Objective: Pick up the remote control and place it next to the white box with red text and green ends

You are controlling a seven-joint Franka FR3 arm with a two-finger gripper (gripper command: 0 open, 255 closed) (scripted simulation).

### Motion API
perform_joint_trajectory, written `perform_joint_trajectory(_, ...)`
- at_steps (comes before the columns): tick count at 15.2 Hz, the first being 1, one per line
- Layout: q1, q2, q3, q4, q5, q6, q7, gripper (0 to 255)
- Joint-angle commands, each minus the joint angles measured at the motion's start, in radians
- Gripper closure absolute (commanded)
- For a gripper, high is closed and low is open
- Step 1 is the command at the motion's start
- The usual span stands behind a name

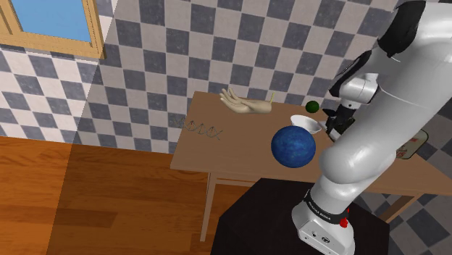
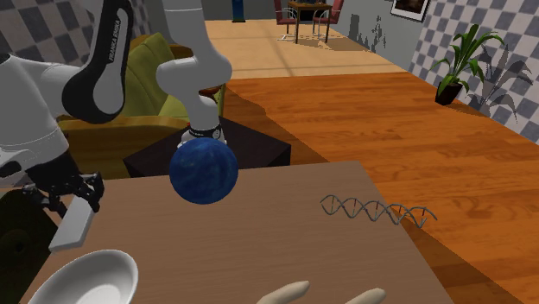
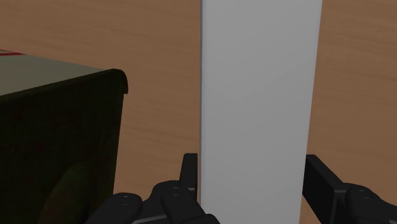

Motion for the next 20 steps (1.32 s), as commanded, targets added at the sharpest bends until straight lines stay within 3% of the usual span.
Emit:
perform_joint_trajectory(1, 0.003, 0.033, -0.004, -0.009, 0.041, 0.030, -0.030, 255)
perform_joint_trajectory(8, -0.018, 0.166, 0.029, -0.027, 0.223, 0.120, -0.161, 255)
perform_joint_trajectory(16, -0.104, 0.303, 0.142, -0.026, 0.427, 0.201, -0.304, 255)
perform_joint_trajectory(20, -0.117, 0.316, 0.158, -0.025, 0.447, 0.210, -0.318, 255)
